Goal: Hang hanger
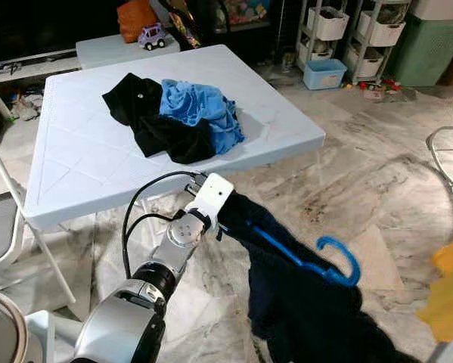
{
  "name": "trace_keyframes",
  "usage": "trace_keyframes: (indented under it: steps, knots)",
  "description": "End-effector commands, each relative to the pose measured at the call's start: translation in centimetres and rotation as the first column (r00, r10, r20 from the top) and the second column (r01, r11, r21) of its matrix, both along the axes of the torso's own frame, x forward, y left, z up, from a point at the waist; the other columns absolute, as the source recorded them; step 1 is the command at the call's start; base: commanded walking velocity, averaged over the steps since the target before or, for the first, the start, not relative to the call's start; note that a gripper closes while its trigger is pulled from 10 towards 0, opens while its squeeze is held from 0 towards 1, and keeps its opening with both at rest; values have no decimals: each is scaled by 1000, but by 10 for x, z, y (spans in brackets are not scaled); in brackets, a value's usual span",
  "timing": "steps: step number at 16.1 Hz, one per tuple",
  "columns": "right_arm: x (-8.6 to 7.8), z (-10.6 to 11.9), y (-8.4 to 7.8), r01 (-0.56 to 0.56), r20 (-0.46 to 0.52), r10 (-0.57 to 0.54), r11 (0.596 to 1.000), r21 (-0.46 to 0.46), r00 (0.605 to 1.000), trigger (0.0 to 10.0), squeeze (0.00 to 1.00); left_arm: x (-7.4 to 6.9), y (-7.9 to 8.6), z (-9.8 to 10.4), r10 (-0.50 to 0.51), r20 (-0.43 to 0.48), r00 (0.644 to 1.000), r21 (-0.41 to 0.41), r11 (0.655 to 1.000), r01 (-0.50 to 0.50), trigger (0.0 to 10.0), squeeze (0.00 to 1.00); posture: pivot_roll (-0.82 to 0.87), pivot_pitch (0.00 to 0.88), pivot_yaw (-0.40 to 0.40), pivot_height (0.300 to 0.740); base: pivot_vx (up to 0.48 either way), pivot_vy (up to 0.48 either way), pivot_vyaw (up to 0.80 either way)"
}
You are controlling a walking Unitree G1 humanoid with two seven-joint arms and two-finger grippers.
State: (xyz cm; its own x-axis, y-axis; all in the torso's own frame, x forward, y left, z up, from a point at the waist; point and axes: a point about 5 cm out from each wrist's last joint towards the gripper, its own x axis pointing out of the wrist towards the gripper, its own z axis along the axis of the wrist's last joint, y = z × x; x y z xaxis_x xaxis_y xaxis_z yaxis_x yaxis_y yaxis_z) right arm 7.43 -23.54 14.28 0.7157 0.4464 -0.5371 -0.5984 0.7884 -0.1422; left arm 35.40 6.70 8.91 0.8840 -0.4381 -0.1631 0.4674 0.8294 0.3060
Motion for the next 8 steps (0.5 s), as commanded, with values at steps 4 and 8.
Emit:
trace_keyframes:
  steps: [4, 8]
  knots:
    - [11, 28, 0, 20, 155, -26, 999, 40, 988, 10000, 0, 4, 10, 0, 36, -8, 999, 24, 999, -35, 0, 0, -98, 24, 31, 740, 0, 0, 0]
    - [21, 45, 5, 42, 288, -95, 982, 183, 953, 10000, 0, -8, -2, -15, -64, -124, 990, -27, 998, 61, 1882, 0, -100, 24, 32, 740, 0, 0, 0]
